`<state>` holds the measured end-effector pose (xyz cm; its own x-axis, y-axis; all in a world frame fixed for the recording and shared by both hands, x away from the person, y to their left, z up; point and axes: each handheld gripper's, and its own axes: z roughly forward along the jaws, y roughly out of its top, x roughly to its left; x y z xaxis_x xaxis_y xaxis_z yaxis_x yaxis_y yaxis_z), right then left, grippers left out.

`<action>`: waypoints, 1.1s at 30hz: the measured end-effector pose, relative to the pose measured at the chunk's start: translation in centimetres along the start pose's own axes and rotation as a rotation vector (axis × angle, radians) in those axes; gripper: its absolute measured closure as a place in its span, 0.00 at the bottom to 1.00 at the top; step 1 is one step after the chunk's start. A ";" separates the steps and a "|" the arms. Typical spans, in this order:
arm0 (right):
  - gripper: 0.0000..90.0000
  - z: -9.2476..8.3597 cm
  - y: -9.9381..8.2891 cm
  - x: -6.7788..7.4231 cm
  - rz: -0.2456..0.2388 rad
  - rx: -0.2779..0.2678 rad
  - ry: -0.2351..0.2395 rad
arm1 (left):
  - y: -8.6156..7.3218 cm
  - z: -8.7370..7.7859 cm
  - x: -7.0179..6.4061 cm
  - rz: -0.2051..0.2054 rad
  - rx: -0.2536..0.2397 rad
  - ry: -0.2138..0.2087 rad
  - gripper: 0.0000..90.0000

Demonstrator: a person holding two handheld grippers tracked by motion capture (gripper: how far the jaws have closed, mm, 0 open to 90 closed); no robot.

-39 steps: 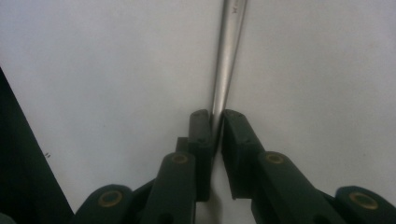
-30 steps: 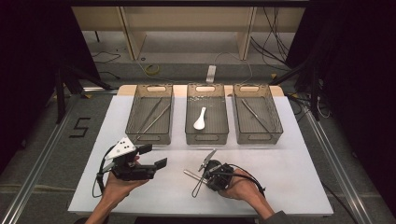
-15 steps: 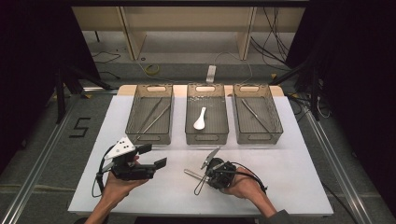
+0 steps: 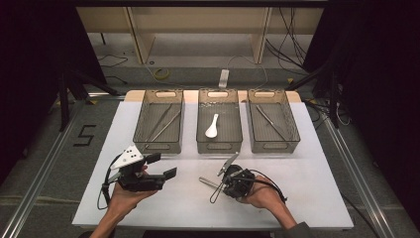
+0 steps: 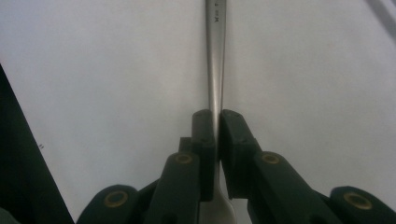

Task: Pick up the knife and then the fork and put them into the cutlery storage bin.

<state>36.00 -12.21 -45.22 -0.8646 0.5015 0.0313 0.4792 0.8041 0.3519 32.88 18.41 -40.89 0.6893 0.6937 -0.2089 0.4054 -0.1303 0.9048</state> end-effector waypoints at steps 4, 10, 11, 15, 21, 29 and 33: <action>0.95 -0.3 -0.2 -0.4 0.009 -0.008 -0.002 | 0.0 0.0 0.0 0.000 0.000 0.000 0.20; 0.95 -1.2 -0.6 -1.3 0.050 -0.029 -0.013 | 0.0 0.0 0.0 -0.001 0.000 0.000 0.20; 0.95 -1.3 -0.7 -1.5 0.052 -0.033 -0.012 | 0.0 0.0 0.0 -0.001 0.001 0.000 0.20; 0.95 -1.8 -0.9 -2.0 0.071 -0.044 -0.018 | 0.0 0.0 0.0 0.000 0.001 0.000 0.20; 0.95 -2.8 -1.2 -2.8 0.097 -0.074 -0.034 | 0.0 0.0 0.0 -0.002 0.002 0.001 0.20; 0.95 -6.0 -1.8 -4.0 0.130 -0.144 -0.080 | 0.0 0.1 0.1 -0.001 0.002 0.005 0.20; 0.95 -7.8 -2.1 -5.0 0.153 -0.187 -0.106 | 0.0 0.0 0.1 -0.001 0.003 0.007 0.20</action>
<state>38.19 -18.89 -38.79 -0.7586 0.6515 0.0027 0.5583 0.6479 0.5182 33.00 18.48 -40.94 0.6844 0.6990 -0.2073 0.4081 -0.1316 0.9034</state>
